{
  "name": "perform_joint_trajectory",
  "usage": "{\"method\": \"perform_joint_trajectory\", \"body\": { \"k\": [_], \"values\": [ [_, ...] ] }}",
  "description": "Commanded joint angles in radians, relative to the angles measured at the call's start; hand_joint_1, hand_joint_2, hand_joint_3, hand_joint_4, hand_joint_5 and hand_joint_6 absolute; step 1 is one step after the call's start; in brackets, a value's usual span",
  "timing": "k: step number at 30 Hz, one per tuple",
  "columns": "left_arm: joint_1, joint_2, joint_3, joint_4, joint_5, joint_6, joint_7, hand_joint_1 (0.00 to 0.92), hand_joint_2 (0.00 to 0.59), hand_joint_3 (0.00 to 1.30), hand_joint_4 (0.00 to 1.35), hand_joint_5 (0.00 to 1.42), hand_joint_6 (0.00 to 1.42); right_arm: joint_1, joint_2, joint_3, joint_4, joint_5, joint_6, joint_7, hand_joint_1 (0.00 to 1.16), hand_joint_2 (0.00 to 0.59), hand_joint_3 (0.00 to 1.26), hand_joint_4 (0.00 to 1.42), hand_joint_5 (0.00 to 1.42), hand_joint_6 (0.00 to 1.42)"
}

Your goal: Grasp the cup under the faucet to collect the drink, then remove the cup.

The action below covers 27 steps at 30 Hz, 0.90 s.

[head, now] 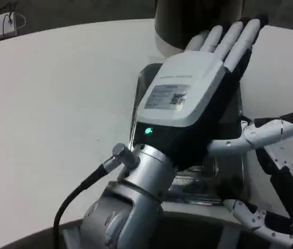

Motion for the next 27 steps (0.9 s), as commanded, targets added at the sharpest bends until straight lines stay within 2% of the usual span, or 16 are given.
{"method": "perform_joint_trajectory", "body": {
  "k": [1, 6, 10, 20, 27],
  "values": [
    [0.046, -0.004, 0.021, -0.014, -0.02, -0.069, 0.129, 0.0, 0.145, 0.0, 0.0, 0.03, 0.0, -0.015, 0.005, 0.004, 0.013, 0.011, 0.003, -0.013, 0.37, 0.305, 0.01, 0.04, 0.11, 0.22],
    [0.061, -0.003, 0.038, -0.015, -0.021, -0.087, 0.172, 0.0, 0.148, 0.0, 0.0, 0.07, 0.0, -0.02, 0.0, 0.012, 0.025, 0.011, -0.004, -0.011, 0.37, 0.306, 0.01, 0.04, 0.11, 0.22],
    [0.109, -0.008, 0.063, -0.036, -0.044, -0.137, 0.266, 0.0, 0.148, 0.0, 0.0, 0.09, 0.0, -0.029, -0.002, 0.019, 0.039, 0.01, -0.006, -0.012, 0.36, 0.307, 0.01, 0.04, 0.11, 0.21],
    [0.224, -0.044, 0.14, -0.069, -0.114, -0.176, 0.408, 0.0, 0.145, 0.0, 0.0, 0.09, 0.0, -0.047, -0.016, 0.027, 0.065, 0.016, -0.02, -0.017, 0.36, 0.311, 0.0, 0.04, 0.11, 0.22],
    [0.349, -0.006, 0.204, -0.117, -0.12, -0.207, 0.444, 0.0, 0.145, 0.0, 0.0, 0.09, 0.0, -0.072, -0.017, 0.029, 0.094, 0.029, -0.026, -0.025, 0.36, 0.311, 0.0, 0.04, 0.11, 0.23]
  ]
}}
